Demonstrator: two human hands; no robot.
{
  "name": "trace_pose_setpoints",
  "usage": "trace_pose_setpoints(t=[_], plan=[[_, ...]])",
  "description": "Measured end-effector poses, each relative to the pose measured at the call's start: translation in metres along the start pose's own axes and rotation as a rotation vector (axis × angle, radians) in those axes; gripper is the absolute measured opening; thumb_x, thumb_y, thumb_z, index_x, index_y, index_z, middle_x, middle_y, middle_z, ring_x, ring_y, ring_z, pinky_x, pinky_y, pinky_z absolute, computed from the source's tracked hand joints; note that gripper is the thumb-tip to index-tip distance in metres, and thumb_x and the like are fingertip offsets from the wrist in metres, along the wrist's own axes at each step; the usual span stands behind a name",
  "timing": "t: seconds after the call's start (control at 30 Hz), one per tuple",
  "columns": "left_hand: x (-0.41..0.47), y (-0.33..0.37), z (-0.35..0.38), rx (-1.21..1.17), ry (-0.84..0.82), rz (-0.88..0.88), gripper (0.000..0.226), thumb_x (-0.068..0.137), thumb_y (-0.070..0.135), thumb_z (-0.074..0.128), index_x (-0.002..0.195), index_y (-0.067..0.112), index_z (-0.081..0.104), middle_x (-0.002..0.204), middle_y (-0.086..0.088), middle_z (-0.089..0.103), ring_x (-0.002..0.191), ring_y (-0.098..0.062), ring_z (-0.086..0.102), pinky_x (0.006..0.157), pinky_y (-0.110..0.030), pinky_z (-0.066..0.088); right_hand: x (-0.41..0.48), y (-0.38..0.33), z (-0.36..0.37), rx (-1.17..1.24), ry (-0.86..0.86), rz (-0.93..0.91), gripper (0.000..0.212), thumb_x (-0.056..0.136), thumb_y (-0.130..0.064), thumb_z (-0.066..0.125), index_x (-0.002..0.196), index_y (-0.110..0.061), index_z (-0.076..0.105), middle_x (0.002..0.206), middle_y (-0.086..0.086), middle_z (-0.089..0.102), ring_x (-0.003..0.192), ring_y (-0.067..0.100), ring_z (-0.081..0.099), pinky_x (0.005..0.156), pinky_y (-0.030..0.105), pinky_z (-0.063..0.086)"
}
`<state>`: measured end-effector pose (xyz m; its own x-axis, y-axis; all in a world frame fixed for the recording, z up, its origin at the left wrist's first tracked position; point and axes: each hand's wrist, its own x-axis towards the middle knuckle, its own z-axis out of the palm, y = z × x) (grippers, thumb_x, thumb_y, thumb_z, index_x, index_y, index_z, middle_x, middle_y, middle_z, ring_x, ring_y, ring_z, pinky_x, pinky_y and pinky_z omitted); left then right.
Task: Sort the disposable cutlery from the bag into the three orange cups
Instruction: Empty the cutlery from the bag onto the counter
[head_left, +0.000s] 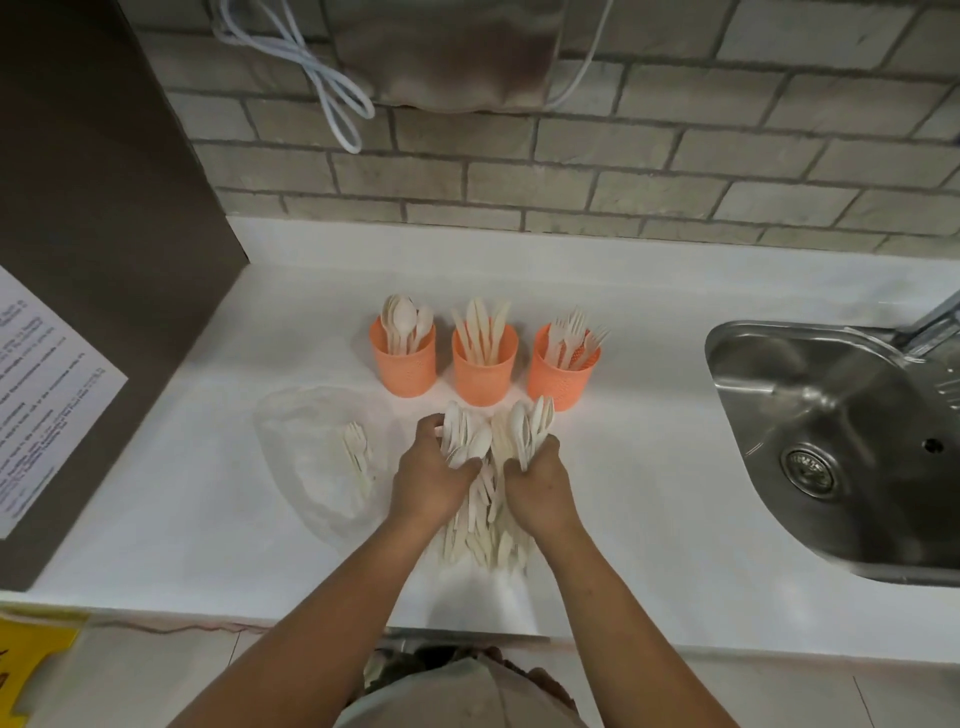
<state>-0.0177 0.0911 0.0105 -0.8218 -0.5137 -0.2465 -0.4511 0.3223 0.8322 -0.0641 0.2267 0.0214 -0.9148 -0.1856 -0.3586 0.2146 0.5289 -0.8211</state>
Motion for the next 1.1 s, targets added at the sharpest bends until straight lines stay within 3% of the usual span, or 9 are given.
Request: trace_pose_setpoints(t=[0.2, 0.33, 0.4, 0.5, 0.6, 0.67, 0.87, 0.97, 1.1], plan=[[0.002, -0.001, 0.002, 0.039, 0.008, -0.029, 0.08, 0.085, 0.022, 0.081, 0.151, 0.022, 0.036, 0.131, -0.002, 0.061, 0.123, -0.025, 0.061, 0.091, -0.027, 0.045, 0.005, 0.01, -0.001, -0.071, 0.069, -0.069, 0.023, 0.095, -0.006, 0.055, 0.116, -0.005, 0.046, 0.11, 0.012, 0.054, 0.098, 0.028, 0.059, 0.076, 0.033, 0.047], [0.002, -0.007, 0.004, 0.154, -0.003, 0.035, 0.086, 0.086, 0.008, 0.075, 0.157, 0.024, 0.029, 0.147, -0.008, 0.055, 0.139, -0.025, 0.051, 0.101, -0.026, 0.042, 0.006, 0.015, -0.003, -0.075, 0.12, -0.123, 0.02, 0.099, -0.007, 0.053, 0.115, -0.013, 0.043, 0.097, 0.001, 0.057, 0.08, 0.013, 0.058, 0.06, 0.015, 0.041], [0.0, -0.012, 0.005, 0.187, 0.046, 0.074, 0.079, 0.089, 0.007, 0.071, 0.156, 0.026, 0.032, 0.145, -0.004, 0.059, 0.136, -0.024, 0.055, 0.103, -0.028, 0.045, 0.006, 0.018, -0.002, -0.084, 0.155, -0.13, 0.02, 0.1, -0.009, 0.053, 0.118, -0.013, 0.043, 0.094, 0.0, 0.059, 0.078, 0.013, 0.061, 0.058, 0.017, 0.042], [-0.001, -0.016, 0.01, 0.23, 0.116, 0.096, 0.066, 0.094, 0.014, 0.068, 0.153, 0.025, 0.039, 0.14, -0.002, 0.064, 0.128, -0.026, 0.061, 0.104, -0.035, 0.05, 0.006, 0.019, -0.002, -0.062, 0.168, -0.124, 0.027, 0.101, -0.011, 0.053, 0.127, -0.009, 0.047, 0.103, 0.005, 0.064, 0.091, 0.026, 0.067, 0.068, 0.024, 0.047], [-0.003, -0.016, 0.013, 0.254, 0.185, 0.087, 0.057, 0.099, 0.024, 0.066, 0.152, 0.02, 0.044, 0.145, -0.006, 0.061, 0.133, -0.028, 0.058, 0.108, -0.035, 0.047, 0.006, 0.021, -0.006, -0.077, 0.17, -0.144, 0.04, 0.101, -0.012, 0.055, 0.139, -0.005, 0.046, 0.121, 0.004, 0.052, 0.101, 0.018, 0.054, 0.087, 0.023, 0.043], [-0.004, -0.017, 0.013, 0.232, 0.195, 0.086, 0.057, 0.099, 0.029, 0.064, 0.152, 0.018, 0.045, 0.148, -0.007, 0.057, 0.135, -0.028, 0.055, 0.11, -0.035, 0.045, 0.007, 0.025, -0.009, -0.13, 0.171, -0.166, 0.046, 0.101, -0.013, 0.056, 0.145, -0.004, 0.043, 0.129, 0.009, 0.046, 0.1, 0.018, 0.05, 0.089, 0.024, 0.041], [-0.013, -0.036, 0.01, 0.212, 0.117, 0.157, 0.062, 0.1, 0.021, 0.061, 0.157, 0.018, 0.036, 0.16, -0.001, 0.043, 0.147, -0.021, 0.041, 0.112, -0.021, 0.027, 0.004, 0.043, -0.009, -0.194, 0.177, -0.245, 0.051, 0.101, -0.009, 0.052, 0.15, -0.007, 0.04, 0.141, 0.012, 0.054, 0.129, 0.03, 0.052, 0.11, 0.037, 0.044], [-0.016, -0.047, 0.011, 0.219, 0.123, 0.185, 0.061, 0.101, 0.023, 0.061, 0.157, 0.019, 0.036, 0.161, 0.0, 0.04, 0.149, -0.019, 0.037, 0.115, -0.021, 0.025, 0.003, 0.047, -0.008, -0.18, 0.214, -0.25, 0.047, 0.101, -0.008, 0.047, 0.148, -0.012, 0.04, 0.124, 0.009, 0.063, 0.112, 0.028, 0.06, 0.097, 0.043, 0.053], [-0.014, -0.052, 0.012, 0.193, 0.136, 0.181, 0.068, 0.1, 0.041, 0.062, 0.158, 0.021, 0.033, 0.163, 0.0, 0.033, 0.151, -0.019, 0.031, 0.122, -0.032, 0.028, 0.002, 0.049, -0.012, -0.197, 0.247, -0.234, 0.039, 0.106, -0.01, 0.041, 0.145, -0.011, 0.043, 0.104, 0.005, 0.06, 0.093, 0.021, 0.06, 0.078, 0.029, 0.047]])
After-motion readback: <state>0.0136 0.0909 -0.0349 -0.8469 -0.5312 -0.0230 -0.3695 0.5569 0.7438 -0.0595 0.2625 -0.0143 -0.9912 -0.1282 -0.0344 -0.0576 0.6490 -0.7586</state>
